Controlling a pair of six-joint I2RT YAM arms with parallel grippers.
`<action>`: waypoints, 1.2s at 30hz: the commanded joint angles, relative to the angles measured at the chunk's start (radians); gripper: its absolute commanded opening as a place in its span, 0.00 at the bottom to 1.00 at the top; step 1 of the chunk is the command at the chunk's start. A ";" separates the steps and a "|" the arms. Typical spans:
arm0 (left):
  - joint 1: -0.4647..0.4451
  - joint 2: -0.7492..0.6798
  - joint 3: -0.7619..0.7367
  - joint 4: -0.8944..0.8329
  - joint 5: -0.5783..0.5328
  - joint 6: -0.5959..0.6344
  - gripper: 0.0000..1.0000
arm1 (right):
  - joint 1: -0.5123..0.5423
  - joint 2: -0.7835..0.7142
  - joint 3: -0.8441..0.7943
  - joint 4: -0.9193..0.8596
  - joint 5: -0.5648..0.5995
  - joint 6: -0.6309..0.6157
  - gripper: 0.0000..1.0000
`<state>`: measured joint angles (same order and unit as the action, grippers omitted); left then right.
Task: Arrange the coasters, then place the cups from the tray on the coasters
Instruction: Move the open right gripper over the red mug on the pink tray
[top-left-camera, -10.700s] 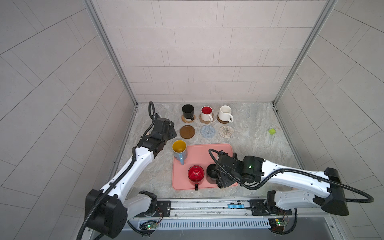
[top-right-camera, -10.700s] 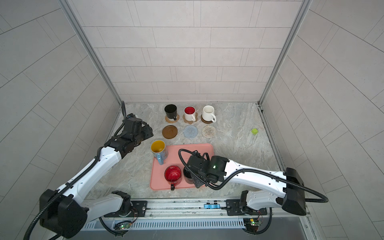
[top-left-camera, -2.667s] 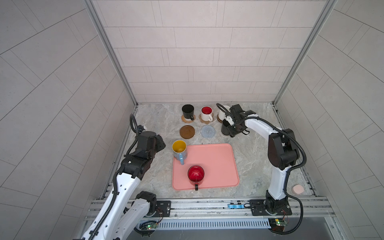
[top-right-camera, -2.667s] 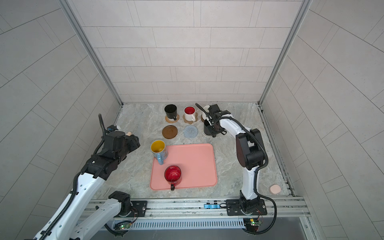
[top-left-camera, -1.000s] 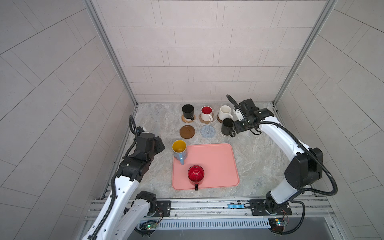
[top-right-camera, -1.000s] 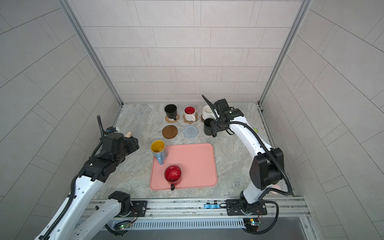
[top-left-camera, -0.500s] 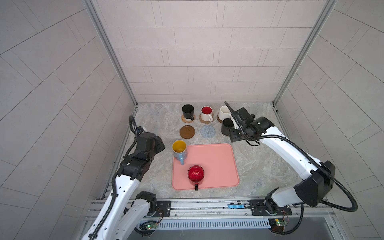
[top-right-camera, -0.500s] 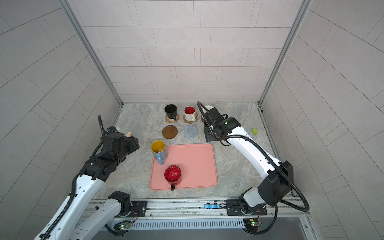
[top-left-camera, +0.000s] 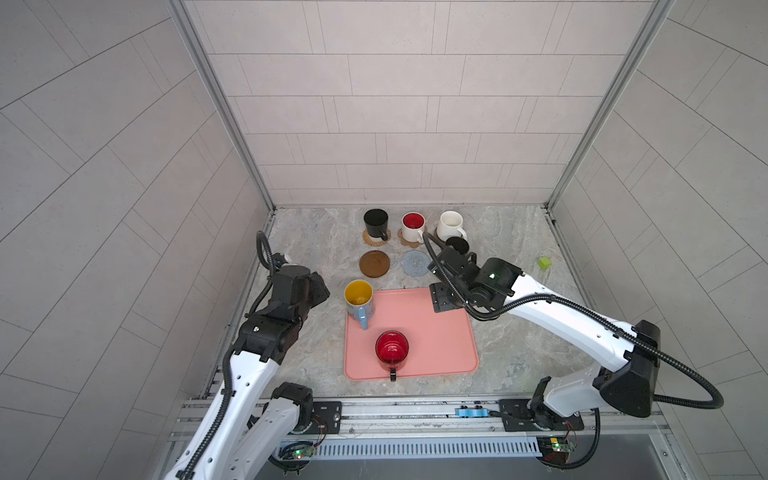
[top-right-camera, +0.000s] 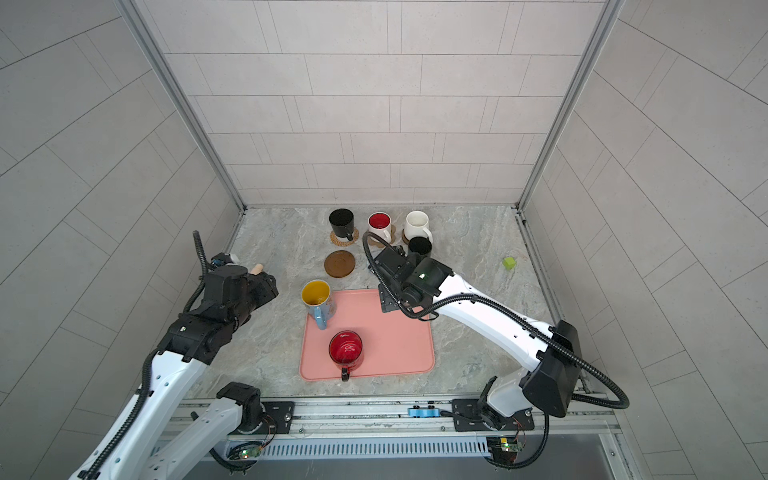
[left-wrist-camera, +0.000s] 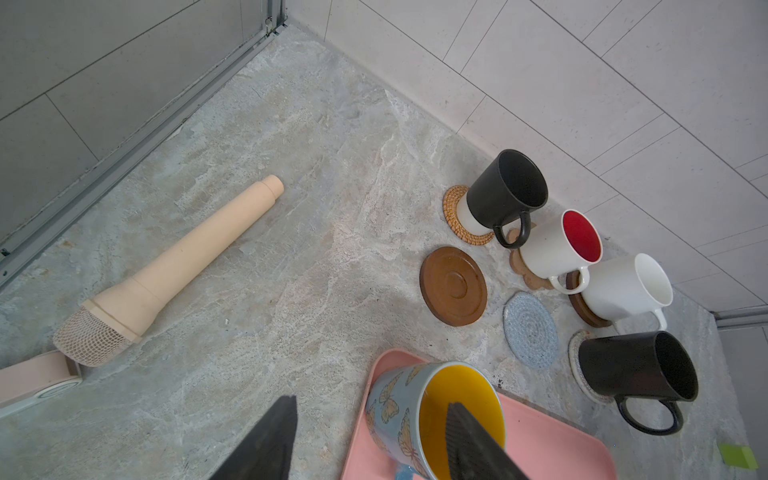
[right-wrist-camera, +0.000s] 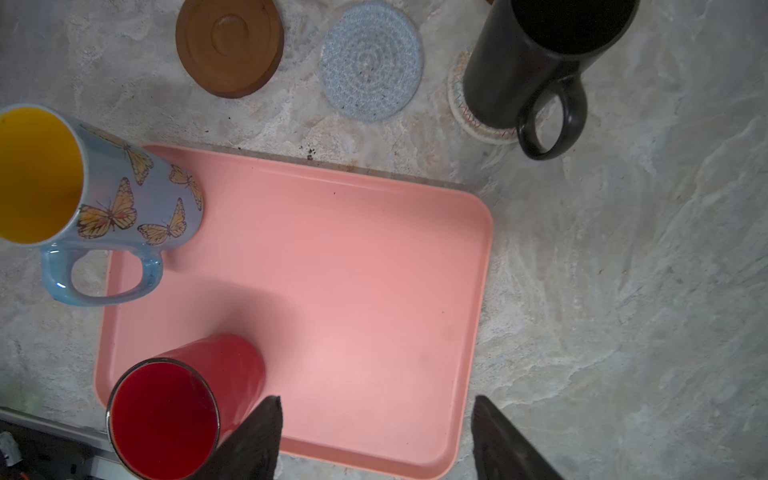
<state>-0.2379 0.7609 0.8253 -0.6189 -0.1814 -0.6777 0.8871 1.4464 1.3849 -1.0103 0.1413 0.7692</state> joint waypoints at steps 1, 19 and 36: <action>0.004 -0.006 -0.018 0.022 -0.014 -0.018 0.64 | 0.067 0.013 0.001 -0.015 0.048 0.110 0.76; 0.004 -0.062 -0.059 0.029 -0.001 -0.040 0.64 | 0.312 0.197 0.122 -0.078 0.049 0.206 0.80; 0.004 -0.086 -0.068 0.008 0.004 -0.028 0.64 | 0.416 0.293 0.141 -0.072 -0.023 0.251 0.81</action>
<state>-0.2379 0.6827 0.7734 -0.5976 -0.1745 -0.7002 1.2842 1.7142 1.5070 -1.0603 0.1295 0.9897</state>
